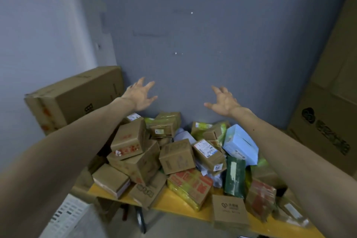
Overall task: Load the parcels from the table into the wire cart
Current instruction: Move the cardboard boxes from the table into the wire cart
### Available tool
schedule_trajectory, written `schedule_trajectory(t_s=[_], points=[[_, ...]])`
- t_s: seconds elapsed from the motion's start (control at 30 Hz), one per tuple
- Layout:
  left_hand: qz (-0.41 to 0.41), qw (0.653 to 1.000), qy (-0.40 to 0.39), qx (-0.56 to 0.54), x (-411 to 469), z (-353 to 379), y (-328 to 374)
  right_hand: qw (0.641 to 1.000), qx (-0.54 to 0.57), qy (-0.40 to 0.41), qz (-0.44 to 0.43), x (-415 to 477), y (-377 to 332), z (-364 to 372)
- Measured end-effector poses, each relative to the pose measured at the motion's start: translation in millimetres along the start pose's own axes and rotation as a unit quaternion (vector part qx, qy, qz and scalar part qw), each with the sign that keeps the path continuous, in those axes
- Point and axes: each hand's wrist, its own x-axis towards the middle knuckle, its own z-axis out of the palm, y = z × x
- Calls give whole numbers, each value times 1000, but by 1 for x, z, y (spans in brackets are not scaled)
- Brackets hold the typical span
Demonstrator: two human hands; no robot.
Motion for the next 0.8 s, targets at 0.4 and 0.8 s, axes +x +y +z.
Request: schedule_trajectory(t_s=[0.4,0.8], points=[[-21,998,-32,-44,5,26,-151,999,15,-40,-10,58,-132,87],[-39,984,-145,-90,-2,107,-228,987,43,-153,-17,90,-190,196]])
